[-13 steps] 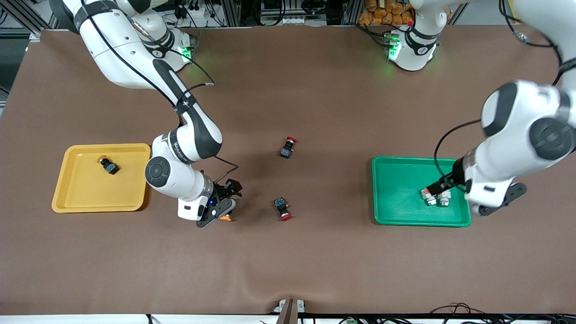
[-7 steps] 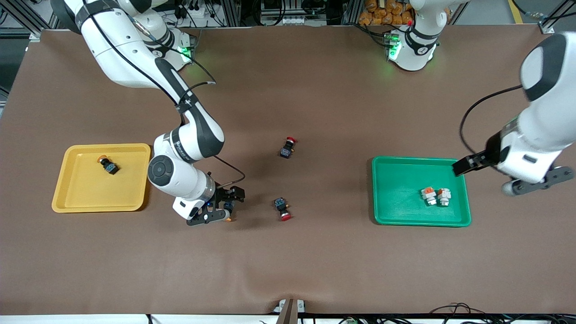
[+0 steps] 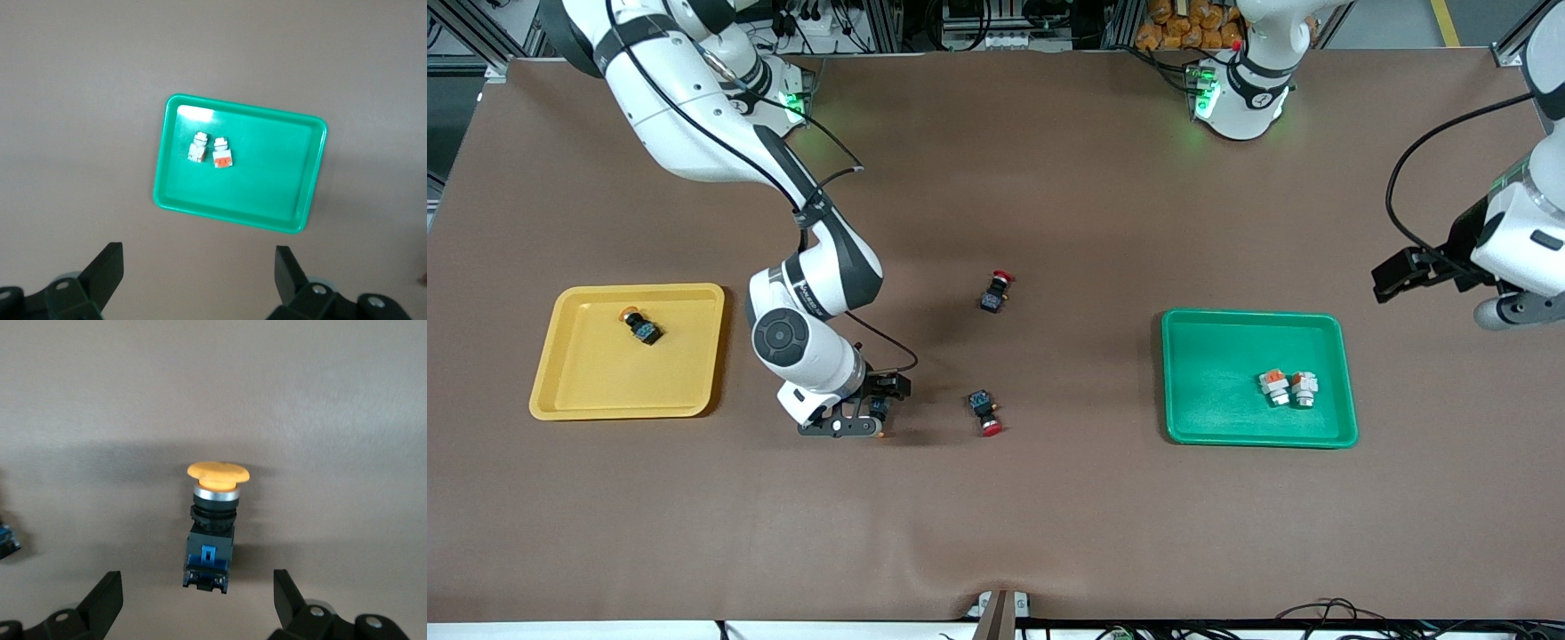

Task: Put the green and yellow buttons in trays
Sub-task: 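Carry the second yellow button into the yellow tray and open the right gripper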

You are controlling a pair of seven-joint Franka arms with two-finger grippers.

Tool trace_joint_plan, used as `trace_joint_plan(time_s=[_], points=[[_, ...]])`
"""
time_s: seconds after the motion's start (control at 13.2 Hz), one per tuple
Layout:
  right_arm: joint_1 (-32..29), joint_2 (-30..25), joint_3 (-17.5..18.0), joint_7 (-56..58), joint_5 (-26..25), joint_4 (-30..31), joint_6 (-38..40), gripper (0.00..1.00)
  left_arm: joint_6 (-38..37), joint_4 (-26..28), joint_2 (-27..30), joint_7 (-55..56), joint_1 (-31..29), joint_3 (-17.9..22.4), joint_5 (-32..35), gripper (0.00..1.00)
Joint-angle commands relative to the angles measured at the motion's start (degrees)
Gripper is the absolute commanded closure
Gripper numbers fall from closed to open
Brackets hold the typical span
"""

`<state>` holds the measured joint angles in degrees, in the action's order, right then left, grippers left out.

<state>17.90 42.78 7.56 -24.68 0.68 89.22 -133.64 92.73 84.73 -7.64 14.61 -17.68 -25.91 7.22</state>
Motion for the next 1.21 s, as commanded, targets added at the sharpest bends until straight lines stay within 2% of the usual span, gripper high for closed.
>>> trace_joint_plan(time_s=[0.0, 0.08, 0.15, 0.38, 0.45, 0.53, 0.75, 1.06, 1.13], points=[[0.04, 0.73, -0.26, -3.27, -3.22, -0.54, 0.13, 0.18, -2.46, 0.26, 2.36, -3.79, -3.14, -0.02, -4.83, 0.0], [-0.15, 0.73, -0.18, -3.79, -3.49, -0.37, 0.22, 0.43, -2.82, 0.26, 2.71, -4.23, -3.85, 0.07, -5.98, 0.0], [0.2, 1.25, -0.18, -4.06, -3.41, -0.45, -0.12, 0.55, -3.86, 0.26, 2.8, -5.02, -4.12, -0.02, -6.08, 0.0], [0.82, 2.22, -0.18, -5.29, -3.58, -0.36, -2.14, 0.58, -4.49, 0.17, 4.21, -5.46, -4.29, 0.16, -5.29, 0.0], [0.82, 2.22, -0.18, -5.29, -3.58, -0.36, -2.06, 0.81, -4.58, 0.26, 4.38, -5.9, -4.29, 0.16, -5.2, 0.0], [0.65, 2.22, -0.18, -5.03, -3.49, -0.36, -1.71, 1.0, -4.49, 0.17, 4.3, -6.86, -4.29, 0.16, -5.29, 0.0], [-1.37, 1.43, 0.0, -2.76, -3.41, -1.06, 1.61, 1.0, -4.4, -0.09, 4.65, -7.75, -3.6, 1.2, -5.72, 0.0], [-6.98, -4.18, 0.35, 10.58, -3.14, -0.63, 14.52, 1.0, -5.19, 1.49, 7.28, -10.46, 4.29, 9.54, -5.99, 0.0], [-9.0, -5.5, 0.35, 14.62, -2.97, -0.19, 16.72, 1.0, -5.28, 1.93, 7.46, -11.08, 8.41, 13.65, -5.99, 0.0]])
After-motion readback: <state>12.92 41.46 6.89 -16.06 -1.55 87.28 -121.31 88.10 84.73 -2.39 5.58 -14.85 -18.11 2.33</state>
